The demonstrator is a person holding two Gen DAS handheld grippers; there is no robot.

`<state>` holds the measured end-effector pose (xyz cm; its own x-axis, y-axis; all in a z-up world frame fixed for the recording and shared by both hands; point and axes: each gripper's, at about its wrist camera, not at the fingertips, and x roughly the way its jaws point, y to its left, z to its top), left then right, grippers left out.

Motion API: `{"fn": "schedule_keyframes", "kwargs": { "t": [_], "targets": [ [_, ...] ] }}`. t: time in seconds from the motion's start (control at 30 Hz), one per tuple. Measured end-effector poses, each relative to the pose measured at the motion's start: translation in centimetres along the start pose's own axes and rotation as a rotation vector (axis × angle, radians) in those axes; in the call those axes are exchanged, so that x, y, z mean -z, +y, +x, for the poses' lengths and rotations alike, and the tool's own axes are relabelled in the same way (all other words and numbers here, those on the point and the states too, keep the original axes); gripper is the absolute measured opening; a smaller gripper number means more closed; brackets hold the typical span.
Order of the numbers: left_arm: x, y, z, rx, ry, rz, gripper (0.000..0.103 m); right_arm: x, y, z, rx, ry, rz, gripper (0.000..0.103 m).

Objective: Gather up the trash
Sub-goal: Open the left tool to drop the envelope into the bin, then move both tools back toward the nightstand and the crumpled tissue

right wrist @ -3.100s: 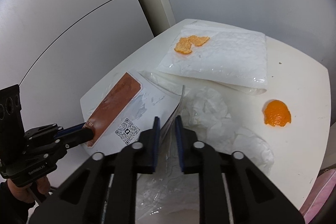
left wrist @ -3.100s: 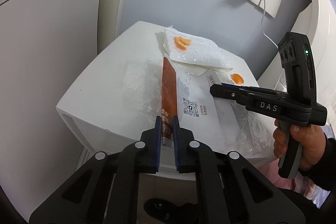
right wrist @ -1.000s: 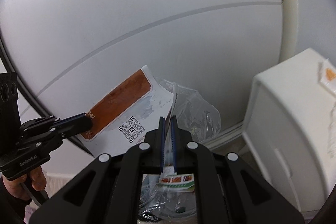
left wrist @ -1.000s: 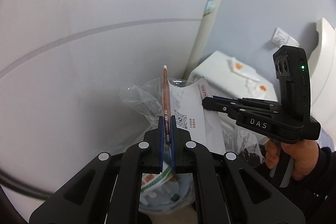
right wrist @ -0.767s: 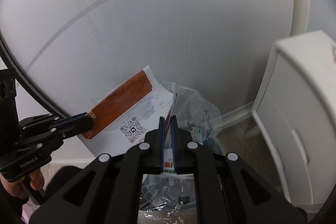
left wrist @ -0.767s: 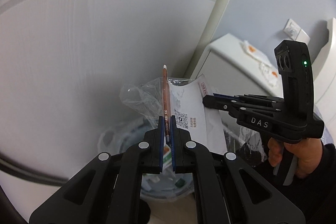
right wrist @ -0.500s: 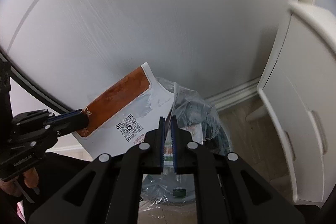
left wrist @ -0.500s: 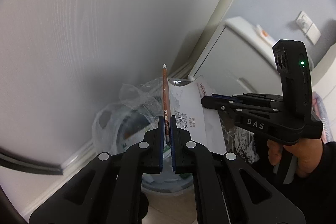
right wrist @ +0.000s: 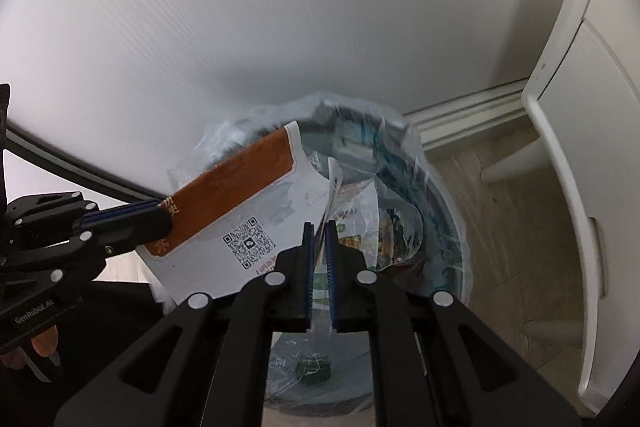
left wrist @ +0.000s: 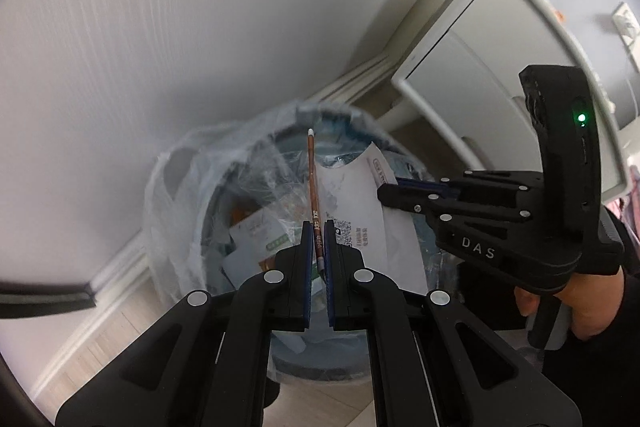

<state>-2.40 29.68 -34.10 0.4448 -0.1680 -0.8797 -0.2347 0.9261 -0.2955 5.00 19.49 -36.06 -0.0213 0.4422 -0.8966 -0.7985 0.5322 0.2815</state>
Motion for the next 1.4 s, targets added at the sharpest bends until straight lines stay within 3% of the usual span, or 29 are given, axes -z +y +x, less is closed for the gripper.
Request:
{"fn": "schedule_keyframes", "kwargs": {
  "t": [0.27, 0.53, 0.57, 0.63, 0.7, 0.73, 0.77, 0.8, 0.87, 0.93, 1.0, 1.1, 1.17, 1.4],
  "targets": [
    [0.3, 1.3, 4.8, -0.029, 0.101, -0.014, 0.004, -0.3, -0.9, 3.7, 0.013, 0.060, -0.038, 0.008],
    [1.1, 1.4, 6.7, -0.076, 0.158, 0.013, 0.005, 0.7, -1.1, 5.4, 0.048, 0.086, -0.102, 0.008],
    [1.1, 1.3, 6.4, -0.078, 0.150, 0.018, 0.007, 0.8, -1.0, 5.3, 0.052, 0.083, -0.107, 0.008],
    [1.0, 1.1, 6.1, -0.087, 0.132, 0.025, 0.023, 0.9, -0.7, 4.8, 0.073, 0.067, -0.135, 0.008],
    [0.8, 0.8, 5.6, -0.105, 0.105, 0.031, 0.045, 0.9, -0.1, 4.3, 0.080, 0.059, -0.155, 0.010],
    [0.8, 0.7, 5.4, -0.120, 0.094, 0.036, 0.050, 1.0, 0.1, 3.9, 0.077, 0.057, -0.153, 0.013],
    [0.7, 0.6, 5.0, -0.138, 0.080, 0.042, 0.058, 0.9, 0.2, 3.7, 0.075, 0.053, -0.150, 0.022],
    [0.7, 0.7, 4.8, -0.137, 0.074, 0.041, 0.061, 1.0, 0.6, 3.0, 0.079, 0.044, -0.150, 0.038],
    [0.7, 0.7, 4.3, -0.137, 0.063, 0.042, 0.068, 0.9, 0.6, 1.6, 0.087, 0.021, -0.162, 0.058],
    [0.9, 0.6, 3.8, -0.147, 0.052, 0.050, 0.074, 0.9, 0.8, 0.7, 0.100, 0.000, -0.177, 0.067],
    [1.0, 0.5, 3.4, -0.157, 0.045, 0.060, 0.084, 0.8, 1.1, -0.4, 0.114, -0.019, -0.192, 0.086],
    [1.0, 0.3, 2.5, -0.159, 0.026, 0.060, 0.097, 0.9, 1.0, -1.1, 0.126, -0.039, -0.203, 0.091],
    [0.8, 0.0, 1.5, -0.156, -0.002, 0.062, 0.097, 1.0, 0.3, -1.9, 0.131, -0.046, -0.202, 0.096],
    [0.4, -1.8, -2.0, -0.158, -0.066, 0.066, 0.097, 0.8, 0.2, -5.5, 0.130, -0.123, -0.179, 0.096]
  ]
}}
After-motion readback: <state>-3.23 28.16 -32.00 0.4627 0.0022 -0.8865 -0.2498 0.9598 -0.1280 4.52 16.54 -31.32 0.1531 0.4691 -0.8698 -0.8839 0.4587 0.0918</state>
